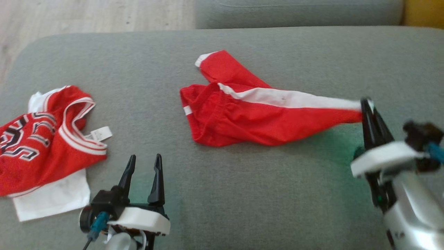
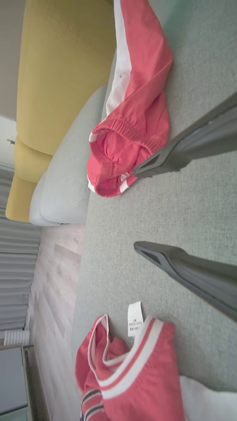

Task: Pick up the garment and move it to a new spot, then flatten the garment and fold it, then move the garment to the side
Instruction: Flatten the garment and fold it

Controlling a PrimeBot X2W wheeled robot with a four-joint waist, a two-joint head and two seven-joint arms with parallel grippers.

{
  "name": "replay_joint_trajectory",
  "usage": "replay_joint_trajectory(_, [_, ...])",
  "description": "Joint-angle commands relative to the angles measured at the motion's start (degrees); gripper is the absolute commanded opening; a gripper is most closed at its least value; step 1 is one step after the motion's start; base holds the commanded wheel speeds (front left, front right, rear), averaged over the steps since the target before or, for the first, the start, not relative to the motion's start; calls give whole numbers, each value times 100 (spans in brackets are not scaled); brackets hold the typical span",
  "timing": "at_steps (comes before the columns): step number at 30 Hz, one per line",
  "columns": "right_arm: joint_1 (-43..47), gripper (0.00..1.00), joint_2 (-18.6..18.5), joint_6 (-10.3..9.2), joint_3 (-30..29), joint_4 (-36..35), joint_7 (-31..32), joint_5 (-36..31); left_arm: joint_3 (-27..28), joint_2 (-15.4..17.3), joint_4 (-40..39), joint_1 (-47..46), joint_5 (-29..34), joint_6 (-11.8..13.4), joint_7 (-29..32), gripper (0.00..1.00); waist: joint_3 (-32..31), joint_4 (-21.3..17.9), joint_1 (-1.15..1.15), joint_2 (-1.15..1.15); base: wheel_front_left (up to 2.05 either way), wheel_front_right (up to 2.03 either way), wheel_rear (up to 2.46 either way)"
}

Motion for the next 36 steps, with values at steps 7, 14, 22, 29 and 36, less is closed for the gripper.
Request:
replay_joint_trajectory(7, [464, 100, 390, 39, -533, -314, -33, -613, 92, 23, -134, -307, -23, -44, -55, 100, 29, -270, 0, 0, 0, 0, 0])
replay_joint_trajectory(14, [742, 100, 799, 39, -911, -557, -34, -1086, -171, 22, -152, -719, -207, -79, -55, 100, 201, -471, 0, 0, 0, 0, 0])
replay_joint_trajectory(22, [637, 100, 972, 39, -735, -644, -34, -1150, -1031, 22, 546, -2003, -763, -114, -55, 100, 521, -779, 0, 0, 0, 0, 0])
replay_joint_trajectory(29, [543, 100, 1004, 39, -552, -657, -34, -1065, -1605, 22, 1783, -3080, -1444, 56, 44, 100, 691, -1028, 0, 0, 0, 0, 0])
replay_joint_trajectory(36, [516, 100, 1009, 39, -434, -626, -34, -925, -2074, 22, 2403, -3693, -2196, 72, 402, 100, 775, -1070, 0, 0, 0, 0, 0])
